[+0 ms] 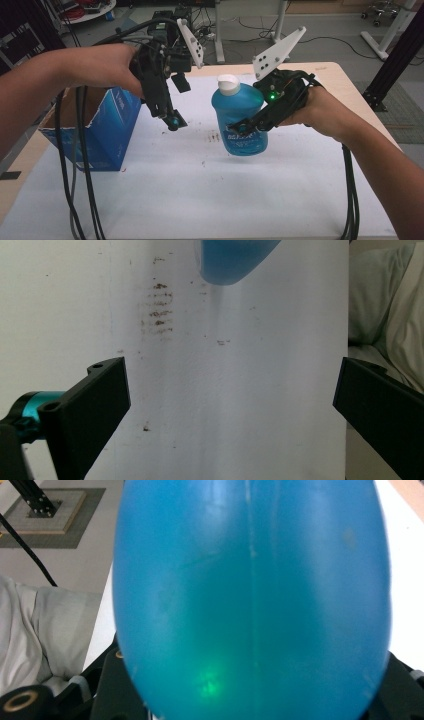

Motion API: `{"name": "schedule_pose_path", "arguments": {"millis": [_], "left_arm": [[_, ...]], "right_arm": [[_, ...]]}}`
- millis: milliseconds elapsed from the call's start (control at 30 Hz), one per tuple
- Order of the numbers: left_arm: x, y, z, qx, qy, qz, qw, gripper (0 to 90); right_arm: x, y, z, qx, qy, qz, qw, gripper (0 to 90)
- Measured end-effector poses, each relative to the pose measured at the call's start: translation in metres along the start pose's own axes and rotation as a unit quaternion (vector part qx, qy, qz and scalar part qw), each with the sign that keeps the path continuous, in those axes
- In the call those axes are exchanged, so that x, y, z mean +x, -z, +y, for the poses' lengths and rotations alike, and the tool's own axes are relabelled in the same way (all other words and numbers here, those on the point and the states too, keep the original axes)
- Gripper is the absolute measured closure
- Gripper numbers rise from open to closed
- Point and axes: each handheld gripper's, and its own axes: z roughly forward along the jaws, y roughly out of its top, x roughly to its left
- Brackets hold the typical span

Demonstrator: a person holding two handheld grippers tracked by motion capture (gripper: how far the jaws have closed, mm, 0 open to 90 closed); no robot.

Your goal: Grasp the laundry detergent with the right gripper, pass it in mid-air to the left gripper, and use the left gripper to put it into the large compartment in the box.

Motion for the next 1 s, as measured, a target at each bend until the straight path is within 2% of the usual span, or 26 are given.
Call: {"name": "schedule_pose_path", "arguments": {"millis": [200, 700, 1000], "left_arm": [[-0.001, 0.000, 0.002, -0.001, -0.003, -0.004, 1.0000, 1.7], [-0.004, 0.001, 0.007, -0.003, -0.008, -0.004, 1.0000, 1.7], [-0.006, 0.002, 0.017, -0.006, -0.017, 0.000, 0.9998, 1.8]], "right_arm": [[-0.001, -0.007, 0.006, 0.016, 0.004, 0.004, 0.9999, 45.6], [-0.003, -0.025, 0.018, 0.013, 0.009, 0.015, 0.9998, 45.6], [-0.003, -0.031, 0.023, 0.008, 0.008, 0.024, 0.9997, 45.6]]}}
